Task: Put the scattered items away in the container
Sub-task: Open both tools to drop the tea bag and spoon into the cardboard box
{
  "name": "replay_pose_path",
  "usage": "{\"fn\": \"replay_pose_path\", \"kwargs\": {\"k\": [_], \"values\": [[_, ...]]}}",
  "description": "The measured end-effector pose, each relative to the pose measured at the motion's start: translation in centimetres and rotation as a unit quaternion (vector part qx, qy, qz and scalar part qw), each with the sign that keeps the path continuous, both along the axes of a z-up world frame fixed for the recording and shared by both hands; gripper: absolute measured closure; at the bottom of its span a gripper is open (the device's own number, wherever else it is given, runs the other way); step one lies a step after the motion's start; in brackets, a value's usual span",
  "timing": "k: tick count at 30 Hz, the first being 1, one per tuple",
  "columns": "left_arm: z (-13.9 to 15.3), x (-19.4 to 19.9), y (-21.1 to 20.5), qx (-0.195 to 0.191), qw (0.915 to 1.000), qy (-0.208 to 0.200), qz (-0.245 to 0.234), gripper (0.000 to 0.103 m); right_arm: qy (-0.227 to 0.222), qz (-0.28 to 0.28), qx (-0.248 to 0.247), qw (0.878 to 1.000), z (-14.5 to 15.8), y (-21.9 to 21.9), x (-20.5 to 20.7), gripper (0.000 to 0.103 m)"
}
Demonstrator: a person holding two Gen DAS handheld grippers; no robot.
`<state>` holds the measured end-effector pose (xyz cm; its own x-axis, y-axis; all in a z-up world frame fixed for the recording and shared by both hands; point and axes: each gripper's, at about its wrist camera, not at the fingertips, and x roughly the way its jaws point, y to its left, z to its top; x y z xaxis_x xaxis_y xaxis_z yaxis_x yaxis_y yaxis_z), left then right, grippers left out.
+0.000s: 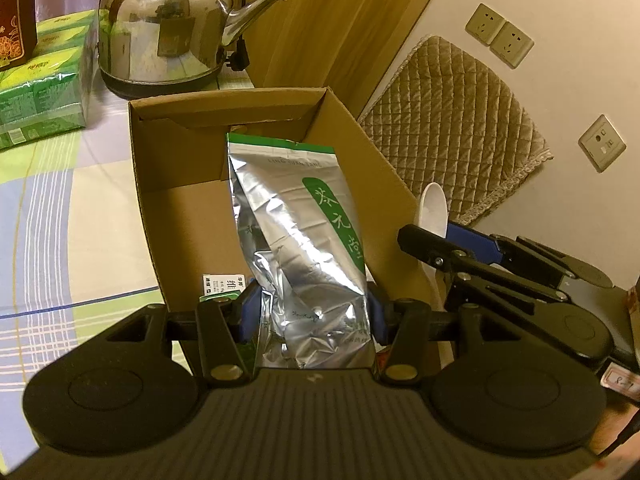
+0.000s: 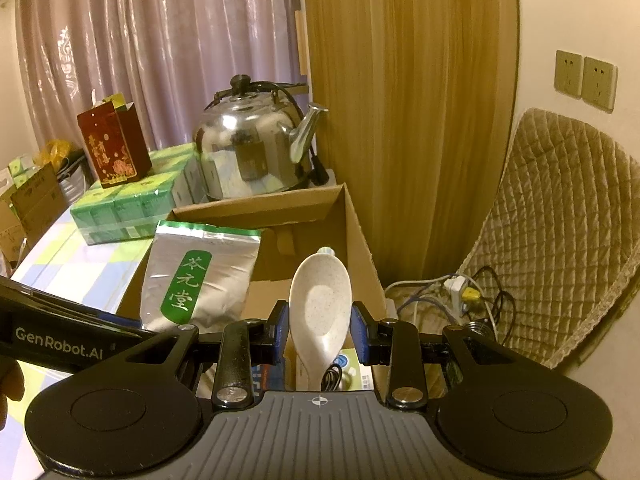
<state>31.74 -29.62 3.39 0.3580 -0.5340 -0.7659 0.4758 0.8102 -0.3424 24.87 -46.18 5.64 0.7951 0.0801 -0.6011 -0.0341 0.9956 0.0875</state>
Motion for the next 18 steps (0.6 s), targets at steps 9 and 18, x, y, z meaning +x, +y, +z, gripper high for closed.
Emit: {"fn": "replay_pose_path", "kwargs": {"k": [9,18], "values": [[0.6,-0.1,0.3,0.004,0.9998,-0.017,0.001,0.052,0.003,0.0,0.0,1.0,-0.2,0.0,0.1,0.073],[1.1,-0.6,1.8,0.009,0.9994,-0.031,0.011,0.05,0.008,0.002,0.0,1.0,-0.5,0.2,0.0,0.073]]}}
